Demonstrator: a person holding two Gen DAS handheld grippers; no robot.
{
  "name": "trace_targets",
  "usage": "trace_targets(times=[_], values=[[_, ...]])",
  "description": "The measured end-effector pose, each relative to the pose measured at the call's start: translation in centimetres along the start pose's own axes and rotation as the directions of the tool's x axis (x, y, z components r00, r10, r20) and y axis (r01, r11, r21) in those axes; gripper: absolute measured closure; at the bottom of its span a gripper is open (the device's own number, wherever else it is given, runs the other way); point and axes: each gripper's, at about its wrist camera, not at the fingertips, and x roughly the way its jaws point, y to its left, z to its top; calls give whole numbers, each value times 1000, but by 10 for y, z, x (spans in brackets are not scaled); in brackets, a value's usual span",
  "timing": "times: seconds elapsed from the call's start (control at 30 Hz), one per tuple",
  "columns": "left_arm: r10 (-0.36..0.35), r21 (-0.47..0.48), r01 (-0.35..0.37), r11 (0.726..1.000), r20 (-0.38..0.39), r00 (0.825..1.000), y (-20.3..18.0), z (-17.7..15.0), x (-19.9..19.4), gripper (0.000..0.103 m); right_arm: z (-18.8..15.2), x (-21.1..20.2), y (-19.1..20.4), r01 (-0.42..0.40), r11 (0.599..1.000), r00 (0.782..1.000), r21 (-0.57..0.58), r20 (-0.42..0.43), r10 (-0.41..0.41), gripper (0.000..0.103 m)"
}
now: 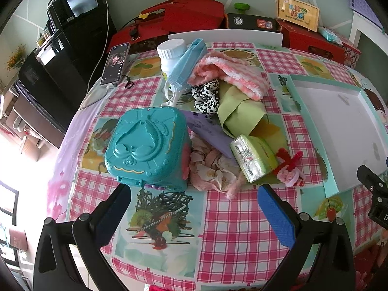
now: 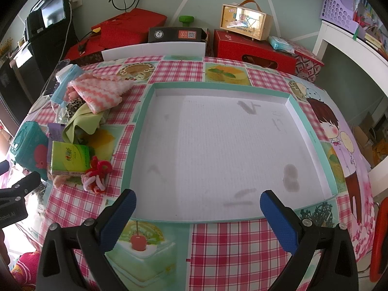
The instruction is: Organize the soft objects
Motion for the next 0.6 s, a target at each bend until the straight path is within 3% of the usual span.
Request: trace_targets(times=[0.6], values=[[2, -5, -2, 1000, 0, 1000, 2, 0, 0, 0, 0, 0, 0, 1, 1000, 1000, 0, -2, -1, 0]])
